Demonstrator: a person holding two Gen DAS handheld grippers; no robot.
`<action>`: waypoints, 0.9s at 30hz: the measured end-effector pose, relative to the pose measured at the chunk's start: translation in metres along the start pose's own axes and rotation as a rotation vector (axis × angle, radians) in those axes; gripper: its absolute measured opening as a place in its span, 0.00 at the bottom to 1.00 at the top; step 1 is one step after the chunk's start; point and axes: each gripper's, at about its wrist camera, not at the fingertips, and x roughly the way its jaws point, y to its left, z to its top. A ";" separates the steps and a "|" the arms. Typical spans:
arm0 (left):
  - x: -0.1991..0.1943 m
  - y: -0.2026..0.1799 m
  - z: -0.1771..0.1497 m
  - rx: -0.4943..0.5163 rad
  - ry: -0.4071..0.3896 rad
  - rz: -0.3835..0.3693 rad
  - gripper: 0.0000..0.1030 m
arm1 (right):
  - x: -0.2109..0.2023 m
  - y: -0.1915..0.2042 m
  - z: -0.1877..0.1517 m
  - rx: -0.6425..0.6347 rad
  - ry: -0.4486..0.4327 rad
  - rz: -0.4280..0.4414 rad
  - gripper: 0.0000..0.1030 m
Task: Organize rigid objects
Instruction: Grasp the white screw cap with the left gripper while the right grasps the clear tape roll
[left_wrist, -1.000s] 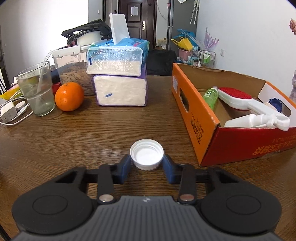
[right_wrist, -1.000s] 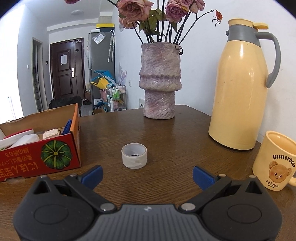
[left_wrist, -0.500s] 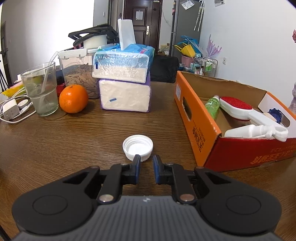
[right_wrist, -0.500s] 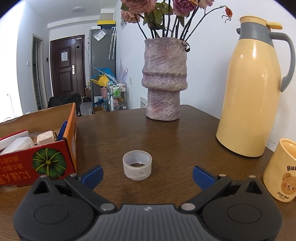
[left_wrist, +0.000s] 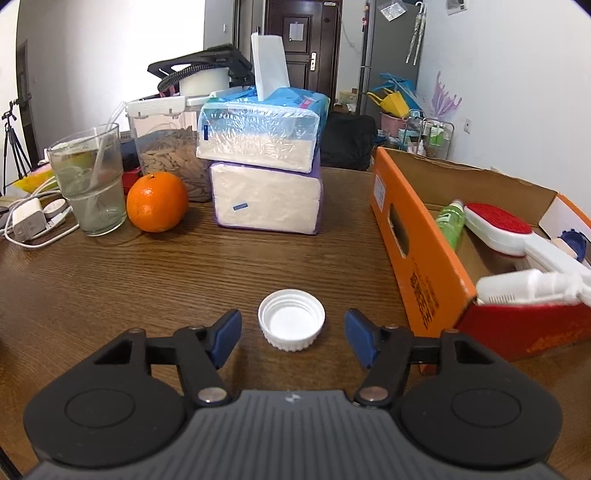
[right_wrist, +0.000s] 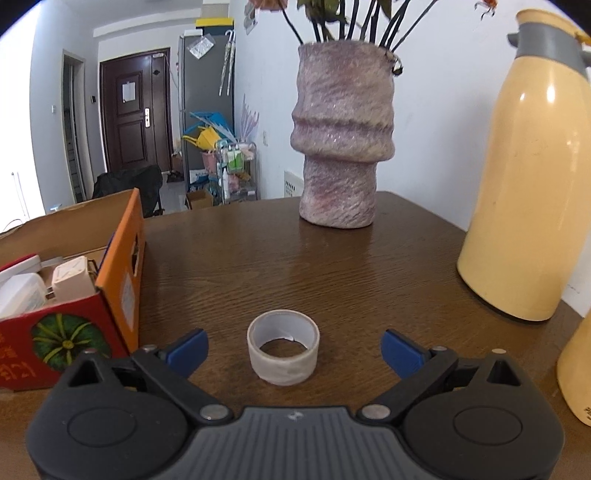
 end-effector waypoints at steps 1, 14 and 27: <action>0.003 0.000 0.001 -0.002 0.005 0.000 0.62 | 0.004 0.000 0.001 0.001 0.008 -0.001 0.94; 0.011 -0.004 0.005 0.004 0.008 0.024 0.40 | 0.017 0.006 0.009 -0.016 0.025 0.010 0.86; 0.009 -0.003 0.005 -0.002 0.001 0.032 0.40 | 0.017 0.009 0.007 -0.031 0.038 0.029 0.41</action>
